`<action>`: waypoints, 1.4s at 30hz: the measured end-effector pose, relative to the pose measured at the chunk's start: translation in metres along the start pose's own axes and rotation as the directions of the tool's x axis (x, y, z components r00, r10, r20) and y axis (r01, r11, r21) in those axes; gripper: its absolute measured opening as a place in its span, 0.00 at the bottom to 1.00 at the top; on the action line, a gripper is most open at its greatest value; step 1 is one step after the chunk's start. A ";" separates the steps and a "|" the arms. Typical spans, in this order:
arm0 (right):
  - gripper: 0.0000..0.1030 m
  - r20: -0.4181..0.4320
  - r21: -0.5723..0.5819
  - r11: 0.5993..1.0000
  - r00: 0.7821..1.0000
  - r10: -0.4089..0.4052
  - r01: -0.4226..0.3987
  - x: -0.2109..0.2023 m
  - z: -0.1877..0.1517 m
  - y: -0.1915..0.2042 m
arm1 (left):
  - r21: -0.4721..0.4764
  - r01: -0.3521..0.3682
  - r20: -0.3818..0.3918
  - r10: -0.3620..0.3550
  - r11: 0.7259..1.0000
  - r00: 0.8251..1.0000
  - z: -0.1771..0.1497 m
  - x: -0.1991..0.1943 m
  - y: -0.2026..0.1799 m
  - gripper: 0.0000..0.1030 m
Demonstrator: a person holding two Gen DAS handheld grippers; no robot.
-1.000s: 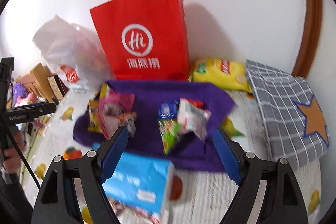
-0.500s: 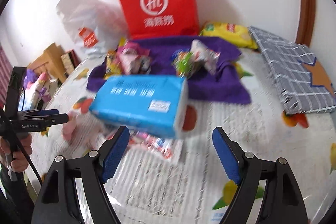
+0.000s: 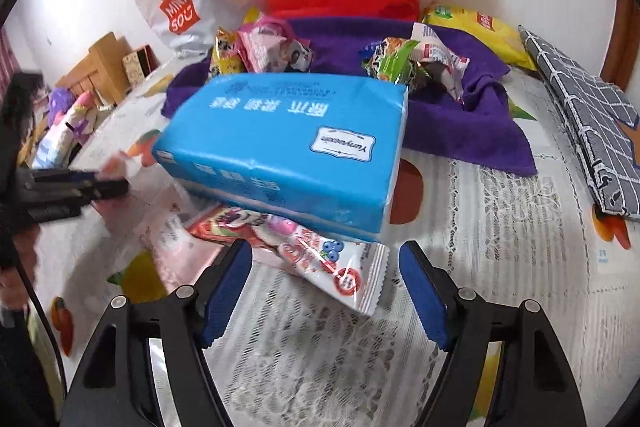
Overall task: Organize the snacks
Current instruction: 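Move both tools back to the loose snacks beside the blue tissue pack, then lower the pink wrapper onto the towel with the left tool and open it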
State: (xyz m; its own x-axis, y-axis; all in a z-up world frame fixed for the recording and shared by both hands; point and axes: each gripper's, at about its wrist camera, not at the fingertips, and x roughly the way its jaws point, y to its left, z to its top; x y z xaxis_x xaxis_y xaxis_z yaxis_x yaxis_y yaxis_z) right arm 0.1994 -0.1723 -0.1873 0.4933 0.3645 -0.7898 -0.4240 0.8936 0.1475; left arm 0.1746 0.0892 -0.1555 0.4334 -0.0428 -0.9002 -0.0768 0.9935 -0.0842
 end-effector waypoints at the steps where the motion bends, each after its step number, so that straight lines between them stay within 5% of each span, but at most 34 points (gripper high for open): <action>1: 0.74 -0.003 -0.001 1.000 1.000 0.010 -0.010 0.003 0.000 0.000 | -0.006 0.013 0.004 -0.013 1.000 1.000 0.004 -0.003 0.001 0.33; 5: 0.74 -0.011 -0.009 1.000 1.000 0.022 -0.022 0.012 0.001 0.001 | 0.001 0.013 0.045 -0.013 1.000 0.999 0.033 -0.015 -0.004 0.33; 15: 0.44 -0.026 -0.058 0.998 1.000 -0.003 0.002 0.003 -0.007 0.000 | -0.019 0.035 0.149 -0.032 0.999 0.988 0.120 -0.008 -0.020 0.33; 19: 0.35 -0.037 -0.073 0.997 0.999 0.009 -0.012 -0.006 -0.017 0.000 | -0.062 0.057 0.125 -0.049 0.996 0.991 0.141 0.014 -0.019 0.33; 26: 0.35 -0.055 -0.092 0.993 0.996 0.064 -0.069 -0.029 -0.039 0.004 | -0.082 0.067 0.106 -0.058 0.994 0.993 0.154 0.043 -0.023 0.33; 33: 0.53 0.028 -0.137 0.990 0.998 0.051 -0.046 -0.052 -0.039 0.011 | -0.087 0.069 0.082 -0.062 0.994 0.995 0.155 0.062 -0.030 0.35; 38: 0.54 0.043 -0.215 0.976 0.998 0.054 -0.043 -0.051 -0.029 0.025 | -0.068 0.073 0.054 -0.070 0.995 0.996 0.154 0.067 -0.034 0.36; 42: 0.61 0.054 -0.269 0.961 0.995 0.088 -0.071 -0.048 -0.024 0.036 | -0.048 0.072 0.029 -0.070 0.996 0.997 0.152 0.067 -0.036 0.49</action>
State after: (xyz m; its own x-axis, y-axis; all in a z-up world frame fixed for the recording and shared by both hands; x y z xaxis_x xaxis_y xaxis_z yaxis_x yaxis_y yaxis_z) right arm 0.1429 -0.1639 -0.1585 0.4940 0.4557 -0.7405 -0.6464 0.7621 0.0378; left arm 0.3428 0.0667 -0.1476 0.4636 -0.1095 -0.8792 -0.0882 0.9817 -0.1688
